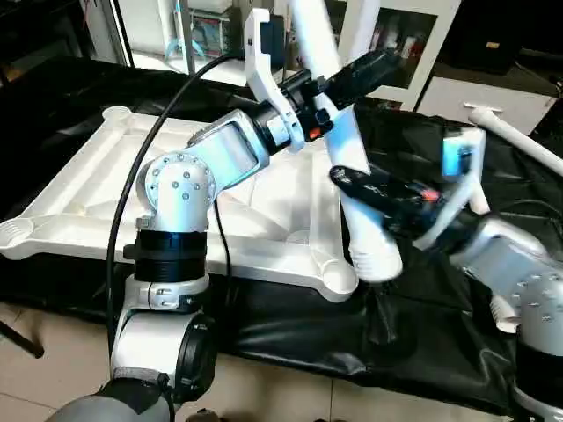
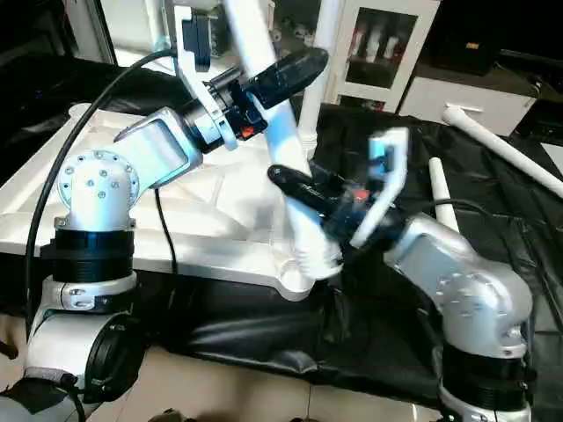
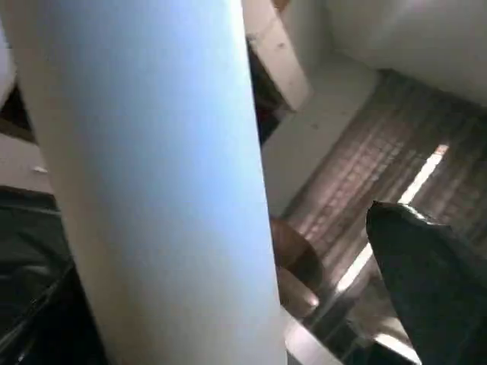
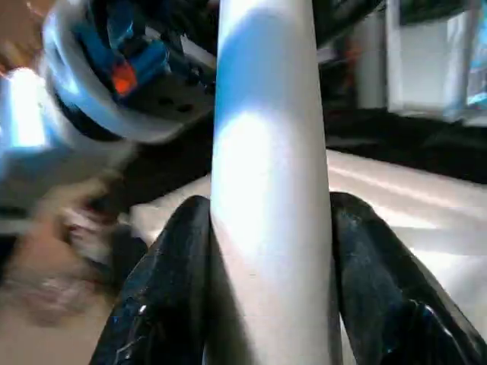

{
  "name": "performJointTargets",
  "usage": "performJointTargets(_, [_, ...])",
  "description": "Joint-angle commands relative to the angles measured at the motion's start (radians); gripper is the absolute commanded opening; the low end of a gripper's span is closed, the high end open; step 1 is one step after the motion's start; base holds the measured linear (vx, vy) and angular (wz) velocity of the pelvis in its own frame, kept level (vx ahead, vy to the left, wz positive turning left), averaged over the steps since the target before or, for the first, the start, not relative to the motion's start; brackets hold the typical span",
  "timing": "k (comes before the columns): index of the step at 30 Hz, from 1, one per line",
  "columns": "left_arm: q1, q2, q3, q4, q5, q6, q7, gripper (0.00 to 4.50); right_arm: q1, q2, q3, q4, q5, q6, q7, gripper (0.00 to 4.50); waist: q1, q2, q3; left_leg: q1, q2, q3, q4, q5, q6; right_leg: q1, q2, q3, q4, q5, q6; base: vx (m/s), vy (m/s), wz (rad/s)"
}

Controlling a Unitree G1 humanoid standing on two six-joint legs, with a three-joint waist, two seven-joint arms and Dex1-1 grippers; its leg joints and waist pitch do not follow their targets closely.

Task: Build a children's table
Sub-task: Pick table leg

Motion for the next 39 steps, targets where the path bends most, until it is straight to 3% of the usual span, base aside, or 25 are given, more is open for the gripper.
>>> performJointTargets(1, [-0.014, -0.007, 0.003, 0.019, 0.013, -0.027, 0.028, 4.50, 0.002, -0.008, 0.068, -0.013, -0.127, -0.089, -0.045, 1.80, 0.000, -0.003, -0.070, 0.005, 0.019, -0.013, -0.069, -0.154, -0.032, 0.063, -0.038, 0.032, -0.078, -0.350, -0.053, 0.000, 0.000, 0.00])
performJointTargets(3, [-0.017, -0.010, 0.012, 0.029, 0.014, -0.034, 0.036, 4.50, 0.001, 0.000, 0.097, -0.020, -0.168, -0.130, -0.063, 1.80, -0.001, -0.003, -0.071, 0.007, 0.019, -0.013, -0.070, -0.168, -0.027, 0.062, -0.038, 0.031, -0.078, -0.356, -0.051, 0.000, 0.000, 0.00])
performJointTargets(4, [-0.020, -0.014, 0.022, 0.037, 0.014, -0.042, 0.044, 4.50, 0.001, -0.004, 0.143, -0.022, -0.235, -0.185, -0.080, 1.80, -0.001, -0.002, -0.071, 0.007, 0.020, -0.014, -0.069, -0.163, -0.030, 0.060, -0.038, 0.031, -0.076, -0.340, -0.053, 0.000, 0.000, 0.00])
performJointTargets(5, [-0.024, -0.018, 0.034, 0.045, 0.014, -0.053, 0.056, 4.50, -0.002, -0.025, 0.209, -0.013, -0.360, -0.276, -0.116, 1.80, -0.002, -0.003, -0.072, 0.006, 0.020, -0.016, -0.069, -0.154, -0.039, 0.061, -0.038, 0.031, -0.072, -0.319, -0.058, 0.000, 0.000, 0.00])
performJointTargets(6, [-0.027, -0.021, 0.041, 0.049, 0.015, -0.058, 0.065, 4.50, -0.003, -0.039, 0.247, -0.006, -0.431, -0.328, -0.134, 1.80, -0.002, -0.002, -0.073, 0.006, 0.022, -0.016, -0.069, -0.151, -0.045, 0.061, -0.038, 0.032, -0.071, -0.308, -0.060, 0.000, 0.000, 0.00])
performJointTargets(7, [-0.028, -0.022, 0.045, 0.051, 0.016, -0.061, 0.069, 4.50, -0.004, -0.044, 0.262, -0.002, -0.458, -0.348, -0.140, 1.80, -0.004, -0.003, -0.074, 0.006, 0.020, -0.015, -0.068, -0.145, -0.047, 0.062, -0.037, 0.032, -0.068, -0.292, -0.063, 0.000, 0.000, 0.00])
performJointTargets(8, [-0.035, -0.026, 0.066, 0.069, 0.014, -0.071, 0.091, 4.50, -0.014, -0.051, 0.308, 0.013, -0.558, -0.416, -0.188, 1.80, -0.005, 0.002, -0.072, 0.007, 0.020, -0.015, -0.068, -0.145, -0.043, 0.061, -0.036, 0.034, -0.065, -0.261, -0.074, 0.000, 0.000, 0.00])
performJointTargets(11, [-0.051, -0.033, 0.112, 0.110, -0.003, -0.096, 0.135, 4.50, -0.033, -0.073, 0.384, 0.035, -0.742, -0.513, -0.289, 1.80, -0.013, -0.001, -0.070, 0.005, 0.016, -0.013, -0.068, -0.157, -0.036, 0.063, -0.032, 0.034, -0.064, -0.251, -0.081, 0.000, 0.000, 0.00])
performJointTargets(14, [-0.062, -0.037, 0.136, 0.131, -0.005, -0.119, 0.156, 4.50, -0.033, -0.083, 0.417, 0.053, -0.855, -0.582, -0.360, 1.80, -0.015, -0.002, -0.069, 0.006, 0.014, -0.013, -0.066, -0.165, -0.028, 0.064, -0.029, 0.036, -0.062, -0.235, -0.079, 0.000, 0.000, 0.00])
performJointTargets(16, [-0.063, -0.035, 0.135, 0.131, -0.005, -0.119, 0.151, 4.50, -0.031, -0.080, 0.420, 0.058, -0.874, -0.596, -0.373, 1.80, -0.017, 0.002, -0.069, 0.007, 0.015, -0.013, -0.067, -0.170, -0.017, 0.064, -0.029, 0.036, -0.060, -0.217, -0.084, 0.000, 0.000, 0.00])
performJointTargets(17, [-0.068, -0.042, 0.147, 0.133, -0.011, -0.122, 0.166, 4.50, -0.031, -0.080, 0.430, 0.072, -0.923, -0.642, -0.395, 1.80, -0.017, 0.001, -0.070, 0.008, 0.016, -0.013, -0.066, -0.177, -0.011, 0.064, -0.030, 0.036, -0.058, -0.208, -0.091, 0.000, 0.000, 0.00])
performJointTargets(20, [-0.081, -0.049, 0.168, 0.150, -0.015, -0.129, 0.192, 4.50, -0.033, -0.080, 0.439, 0.095, -0.980, -0.689, -0.432, 1.80, -0.018, 0.003, -0.068, 0.010, 0.016, -0.013, -0.066, -0.189, -0.005, 0.065, -0.028, 0.036, -0.058, -0.202, -0.102, 0.000, 0.000, 0.00])
performJointTargets(24, [-0.094, -0.049, 0.191, 0.184, -0.009, -0.149, 0.234, 4.12, -0.042, -0.094, 0.442, 0.136, -1.062, -0.733, -0.495, 1.80, -0.020, 0.003, -0.067, 0.009, 0.014, -0.013, -0.066, -0.199, -0.007, 0.065, -0.027, 0.035, -0.059, -0.212, -0.101, 0.000, 0.000, 0.00])
performJointTargets(27, [-0.097, -0.049, 0.202, 0.195, -0.010, -0.155, 0.253, 3.79, -0.043, -0.106, 0.442, 0.155, -1.097, -0.761, -0.510, 1.80, -0.021, 0.002, -0.069, 0.010, 0.014, -0.013, -0.065, -0.197, -0.001, 0.067, -0.026, 0.035, -0.056, -0.198, -0.099, 0.000, 0.000, 0.00])
performJointTargets(31, [-0.098, -0.048, 0.204, 0.198, -0.008, -0.156, 0.258, 3.69, -0.041, -0.114, 0.444, 0.176, -1.144, -0.788, -0.530, 1.80, -0.022, 0.001, -0.070, 0.009, 0.013, -0.011, -0.062, -0.169, 0.020, 0.070, -0.026, 0.036, -0.051, -0.147, -0.123, 0.000, 0.000, 0.00])
performJointTargets(32, [-0.098, -0.048, 0.203, 0.198, -0.006, -0.156, 0.259, 3.43, -0.040, -0.115, 0.444, 0.179, -1.150, -0.791, -0.532, 1.80, -0.022, 0.001, -0.070, 0.009, 0.013, -0.011, -0.061, -0.169, 0.023, 0.069, -0.026, 0.035, -0.053, -0.157, -0.123, 0.000, 0.000, 0.00])
performJointTargets(36, [-0.097, -0.042, 0.190, 0.201, 0.010, -0.169, 0.264, 3.25, -0.042, -0.108, 0.445, 0.205, -1.167, -0.812, -0.533, 1.80, -0.023, 0.001, -0.070, 0.011, 0.013, -0.010, -0.062, -0.184, 0.030, 0.067, -0.026, 0.034, -0.055, -0.185, -0.122, 0.000, 0.000, 0.00])
performJointTargets(39, [-0.097, -0.040, 0.186, 0.205, 0.028, -0.186, 0.287, 2.86, -0.041, -0.106, 0.440, 0.216, -1.187, -0.821, -0.539, 1.80, -0.024, 0.000, -0.068, 0.011, 0.014, -0.011, -0.062, -0.190, 0.029, 0.067, -0.025, 0.034, -0.056, -0.195, -0.117, 0.000, 0.000, 0.00])
